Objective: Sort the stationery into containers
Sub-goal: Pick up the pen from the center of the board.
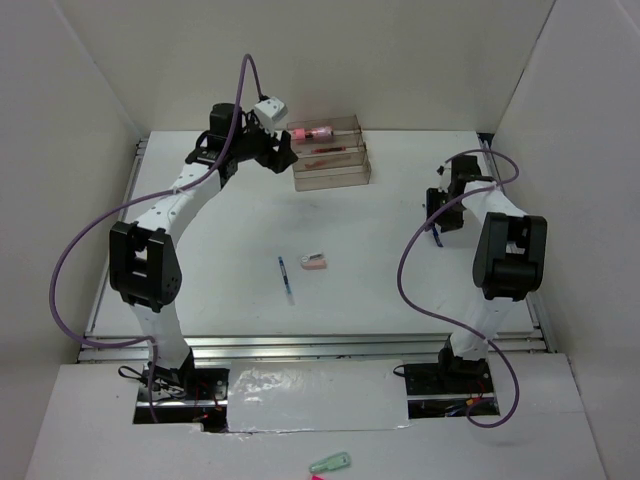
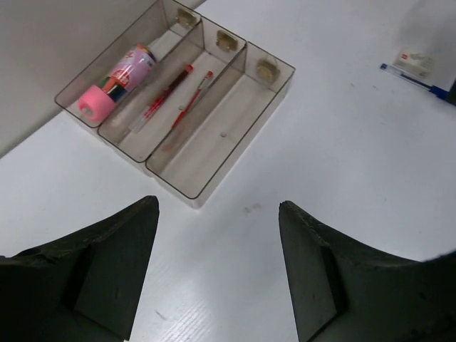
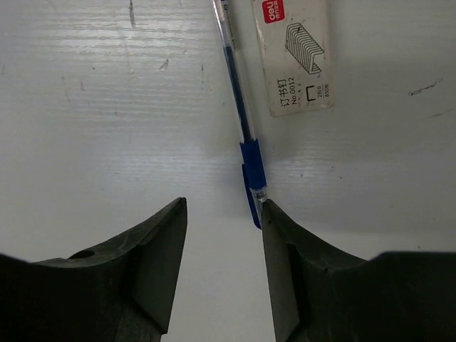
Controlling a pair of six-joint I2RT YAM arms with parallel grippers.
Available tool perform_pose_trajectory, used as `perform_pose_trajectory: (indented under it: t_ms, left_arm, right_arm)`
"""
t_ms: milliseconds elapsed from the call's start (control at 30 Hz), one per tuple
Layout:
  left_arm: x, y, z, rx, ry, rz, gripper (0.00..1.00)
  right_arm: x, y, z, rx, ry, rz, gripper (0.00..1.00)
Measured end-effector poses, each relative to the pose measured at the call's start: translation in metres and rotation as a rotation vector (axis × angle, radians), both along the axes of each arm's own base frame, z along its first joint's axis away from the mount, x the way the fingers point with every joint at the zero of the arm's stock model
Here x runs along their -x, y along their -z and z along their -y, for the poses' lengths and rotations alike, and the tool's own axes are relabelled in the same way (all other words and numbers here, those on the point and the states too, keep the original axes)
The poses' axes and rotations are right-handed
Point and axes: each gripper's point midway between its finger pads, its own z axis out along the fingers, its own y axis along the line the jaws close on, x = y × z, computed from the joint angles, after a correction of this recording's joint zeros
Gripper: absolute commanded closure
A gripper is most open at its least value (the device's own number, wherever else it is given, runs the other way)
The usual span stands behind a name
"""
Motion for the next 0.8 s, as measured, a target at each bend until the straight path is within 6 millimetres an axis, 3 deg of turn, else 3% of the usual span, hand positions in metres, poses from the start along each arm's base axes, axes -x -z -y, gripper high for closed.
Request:
perform_pose_trajectory:
  t_ms: [200,333,533,633,733,800]
  left_arm:
    - [0.011,-0.004,0.001,0.045,0.027,-0.037,0.21]
    - [0.016,-0.010,0.001,0.056,0.041,-0.032,0.21]
    - [0.023,0.002,0.002,0.073,0.046,-0.076,0.22]
    - [0.030,0.015,0.001,0.105,0.033,-0.142,0.23]
    - [0.043,0.026,0.000,0.146,0.023,-0.215,0.26]
    - [0.050,0.026,-0.002,0.177,0.011,-0.248,0.27]
  right_arm:
    - [-0.002,0.016,0.007,0.035,0.018,-0.029,0.49]
    - [-0.005,0.023,0.013,0.062,0.024,-0.029,0.55]
    - [-0.004,0.033,0.015,0.075,0.023,-0.052,0.62]
    - [-0.007,0.032,0.016,0.081,0.016,-0.044,0.74]
    - [-0.008,0.032,0.015,0.081,0.006,-0.044,0.94]
    - [-0.009,0.031,0.013,0.076,-0.003,-0.041,0.99]
